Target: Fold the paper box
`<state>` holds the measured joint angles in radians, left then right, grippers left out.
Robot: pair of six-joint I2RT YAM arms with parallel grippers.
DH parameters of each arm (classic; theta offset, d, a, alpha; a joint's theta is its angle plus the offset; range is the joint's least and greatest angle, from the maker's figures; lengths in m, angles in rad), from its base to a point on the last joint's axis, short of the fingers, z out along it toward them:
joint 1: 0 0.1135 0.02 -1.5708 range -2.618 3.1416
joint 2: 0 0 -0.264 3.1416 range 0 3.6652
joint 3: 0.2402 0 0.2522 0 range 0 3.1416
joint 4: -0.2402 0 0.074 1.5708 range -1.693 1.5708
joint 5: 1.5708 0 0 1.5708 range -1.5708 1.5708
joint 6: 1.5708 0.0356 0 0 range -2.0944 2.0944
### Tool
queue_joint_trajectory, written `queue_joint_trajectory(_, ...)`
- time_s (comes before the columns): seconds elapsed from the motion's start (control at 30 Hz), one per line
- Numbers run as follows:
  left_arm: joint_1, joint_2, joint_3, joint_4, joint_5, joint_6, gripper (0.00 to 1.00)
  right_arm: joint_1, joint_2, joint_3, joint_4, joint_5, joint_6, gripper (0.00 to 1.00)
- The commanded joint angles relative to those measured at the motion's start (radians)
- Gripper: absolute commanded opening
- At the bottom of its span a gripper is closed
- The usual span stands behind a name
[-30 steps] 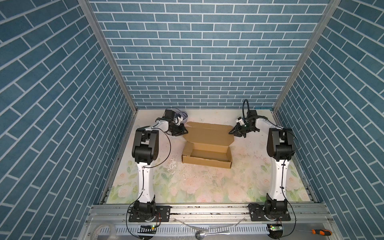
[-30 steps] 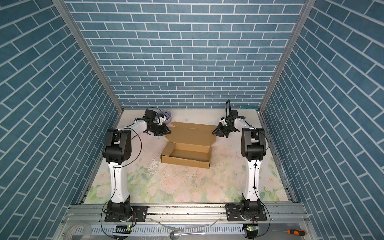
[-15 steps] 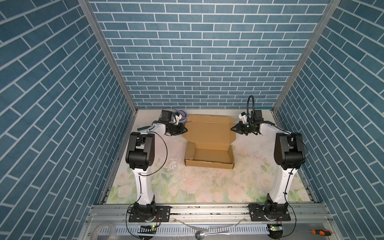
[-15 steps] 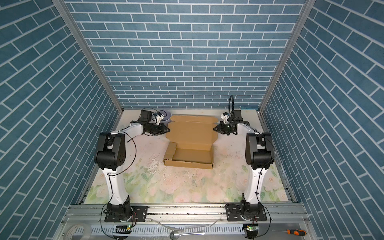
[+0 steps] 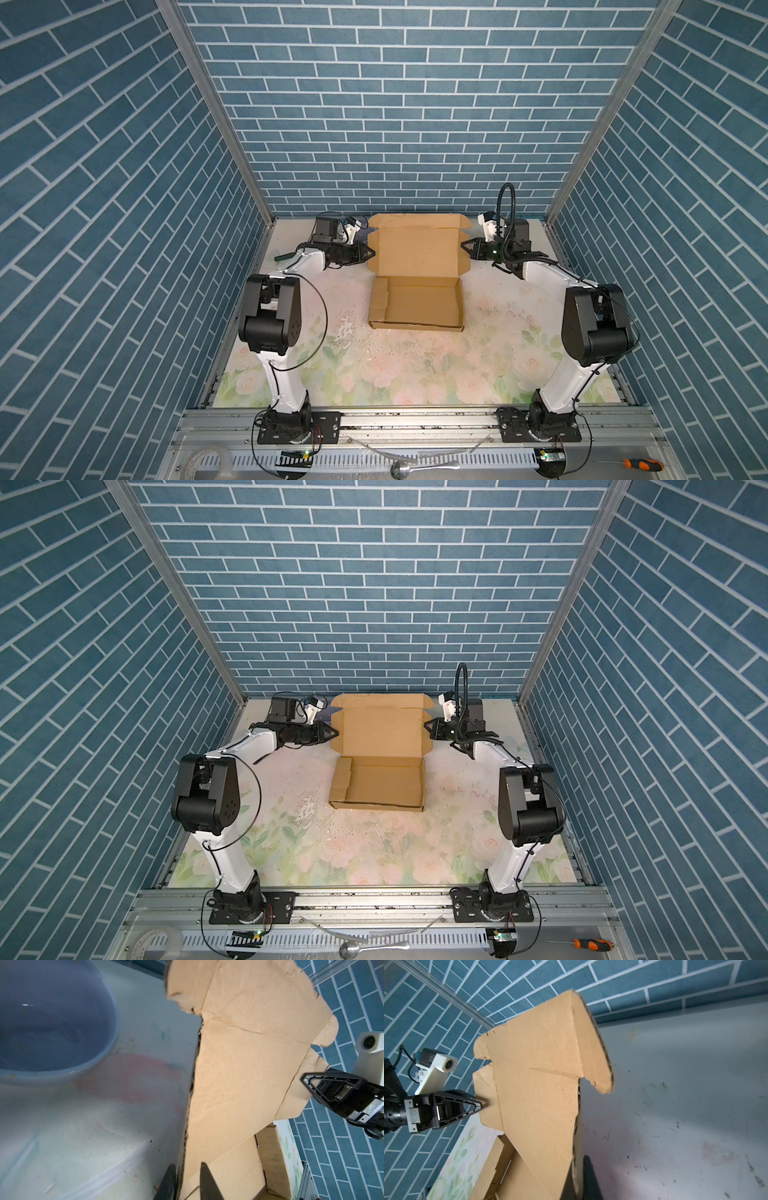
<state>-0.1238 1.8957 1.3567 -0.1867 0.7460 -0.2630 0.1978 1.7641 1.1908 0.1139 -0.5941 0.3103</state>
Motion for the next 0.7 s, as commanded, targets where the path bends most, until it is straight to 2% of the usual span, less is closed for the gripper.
queue_joint_trajectory(0.0, 0.001, -0.045, -0.015, -0.037, -0.014, 0.061, 0.21, 0.022, -0.064, -0.061, 0.120, 0.061, -0.056, 0.00)
queue_joint_trajectory(0.3, -0.040, -0.038, -0.015, -0.092, -0.055, 0.097, 0.19, 0.051, -0.092, -0.114, 0.186, 0.118, -0.077, 0.00)
queue_joint_trajectory(0.67, -0.082, -0.141, -0.237, 0.123, -0.116, -0.064, 0.09, 0.108, -0.147, -0.261, 0.375, 0.265, -0.065, 0.00)
